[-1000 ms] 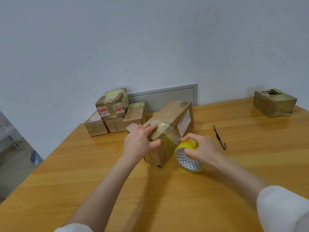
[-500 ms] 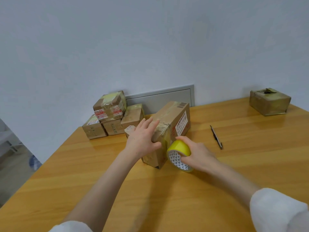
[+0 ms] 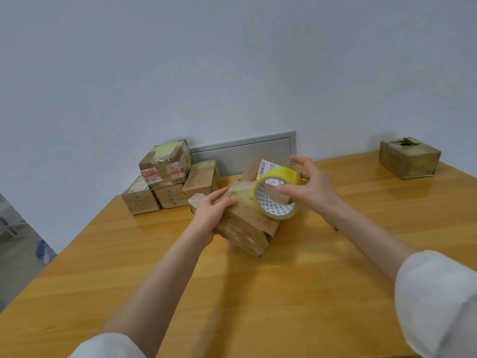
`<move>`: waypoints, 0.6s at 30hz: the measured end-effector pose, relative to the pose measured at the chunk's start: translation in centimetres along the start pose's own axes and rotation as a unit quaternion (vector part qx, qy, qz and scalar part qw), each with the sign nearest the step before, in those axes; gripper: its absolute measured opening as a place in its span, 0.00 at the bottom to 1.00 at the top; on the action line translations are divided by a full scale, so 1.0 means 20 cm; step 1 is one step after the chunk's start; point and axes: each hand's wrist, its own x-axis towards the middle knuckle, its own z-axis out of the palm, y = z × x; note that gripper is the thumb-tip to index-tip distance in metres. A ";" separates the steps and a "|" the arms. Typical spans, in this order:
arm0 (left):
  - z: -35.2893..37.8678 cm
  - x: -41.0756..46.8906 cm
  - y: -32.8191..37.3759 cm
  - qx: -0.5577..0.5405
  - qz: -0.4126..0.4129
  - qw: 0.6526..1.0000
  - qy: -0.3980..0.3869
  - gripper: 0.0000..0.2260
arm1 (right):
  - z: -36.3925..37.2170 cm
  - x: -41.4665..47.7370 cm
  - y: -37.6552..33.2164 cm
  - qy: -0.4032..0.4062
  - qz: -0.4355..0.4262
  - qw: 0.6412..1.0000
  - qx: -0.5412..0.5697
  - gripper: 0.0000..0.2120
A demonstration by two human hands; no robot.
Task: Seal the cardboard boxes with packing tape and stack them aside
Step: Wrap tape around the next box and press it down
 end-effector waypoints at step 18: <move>0.09 0.00 -0.25 0.526 0.118 0.839 0.078 0.56 | 0.28 0.03 -0.03 -0.071 -0.080 0.982 -0.158 0.35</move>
